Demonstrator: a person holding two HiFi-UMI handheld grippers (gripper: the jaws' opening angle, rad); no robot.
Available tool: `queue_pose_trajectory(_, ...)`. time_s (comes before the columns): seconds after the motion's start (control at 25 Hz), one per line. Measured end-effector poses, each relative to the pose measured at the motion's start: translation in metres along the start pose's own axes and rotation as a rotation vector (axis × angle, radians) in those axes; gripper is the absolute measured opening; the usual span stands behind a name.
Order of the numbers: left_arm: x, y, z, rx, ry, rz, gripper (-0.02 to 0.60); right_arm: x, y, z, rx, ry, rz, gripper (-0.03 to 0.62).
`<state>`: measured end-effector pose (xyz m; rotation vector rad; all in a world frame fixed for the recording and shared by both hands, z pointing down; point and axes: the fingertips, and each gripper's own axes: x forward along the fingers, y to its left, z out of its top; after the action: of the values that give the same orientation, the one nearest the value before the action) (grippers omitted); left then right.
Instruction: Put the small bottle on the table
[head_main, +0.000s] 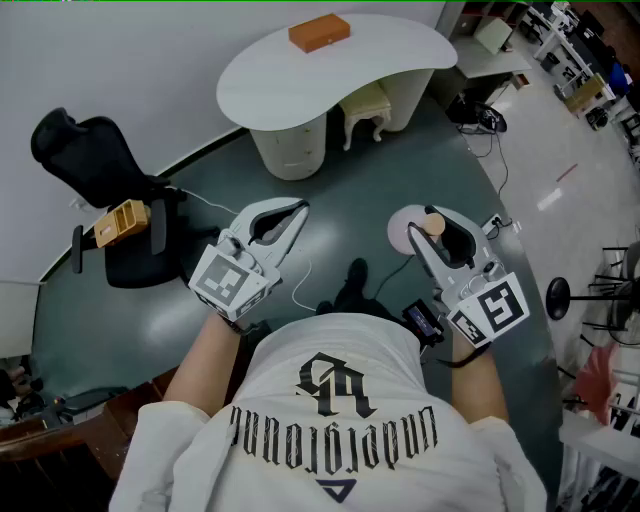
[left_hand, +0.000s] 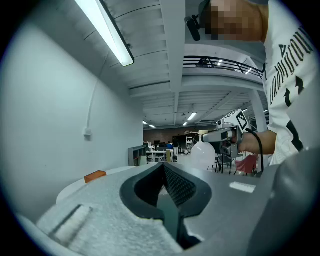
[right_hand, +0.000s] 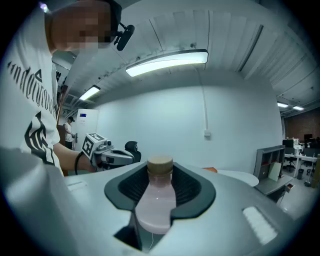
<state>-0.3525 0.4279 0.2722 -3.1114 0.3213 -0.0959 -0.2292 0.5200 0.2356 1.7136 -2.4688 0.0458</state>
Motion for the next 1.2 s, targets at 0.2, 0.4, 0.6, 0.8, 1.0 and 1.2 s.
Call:
queue_pose_trajectory(0.2,0.001,0.004,-0.002,0.010,0.020,0.016,0.008,0.002,-0.009,-0.001,0.002,-0.001,0.004,0.138)
queue_pose_trajectory(0.4,0.007,0.010,-0.005,0.013,0.043,0.031,0.008,0.009,-0.023,-0.003,0.005,0.005,0.024,0.138)
queue_pose_trajectory(0.6,0.028,0.023,-0.004,0.003,0.050,0.050,0.008,0.022,-0.044,-0.008,0.014,0.008,0.039,0.138)
queue_pose_trajectory(0.8,0.059,0.035,-0.006,0.005,0.052,0.035,0.008,0.037,-0.076,-0.008,0.022,0.005,0.050,0.138)
queue_pose_trajectory(1.0,0.101,0.056,-0.004,0.011,0.056,0.042,0.008,0.053,-0.118,-0.011,0.024,-0.006,0.068,0.138)
queue_pose_trajectory(1.2,0.150,0.074,0.000,0.018,0.060,0.053,0.008,0.065,-0.168,-0.006,0.011,-0.018,0.091,0.138)
